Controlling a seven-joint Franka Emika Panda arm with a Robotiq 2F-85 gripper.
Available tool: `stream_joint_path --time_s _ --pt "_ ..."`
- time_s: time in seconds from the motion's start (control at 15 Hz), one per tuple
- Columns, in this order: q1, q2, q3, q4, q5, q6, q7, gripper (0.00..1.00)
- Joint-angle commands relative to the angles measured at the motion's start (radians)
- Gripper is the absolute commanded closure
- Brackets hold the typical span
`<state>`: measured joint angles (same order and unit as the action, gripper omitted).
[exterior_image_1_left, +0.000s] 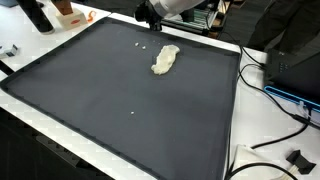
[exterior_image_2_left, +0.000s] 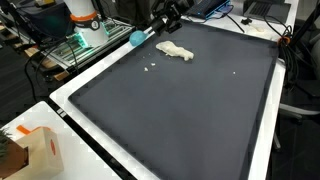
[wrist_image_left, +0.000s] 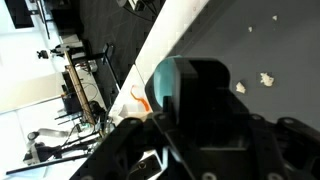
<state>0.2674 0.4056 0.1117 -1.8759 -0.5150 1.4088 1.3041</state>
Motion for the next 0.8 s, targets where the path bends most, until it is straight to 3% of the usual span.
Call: stream_joint_path --time_s 0.0,0.73 --pt "0.036 0.055 0.000 0.055 -0.052 -0.028 -0.052 0.75" --pt "0.072 0.085 0.006 0.068 -0.103 0.026 -0.212 0.75"
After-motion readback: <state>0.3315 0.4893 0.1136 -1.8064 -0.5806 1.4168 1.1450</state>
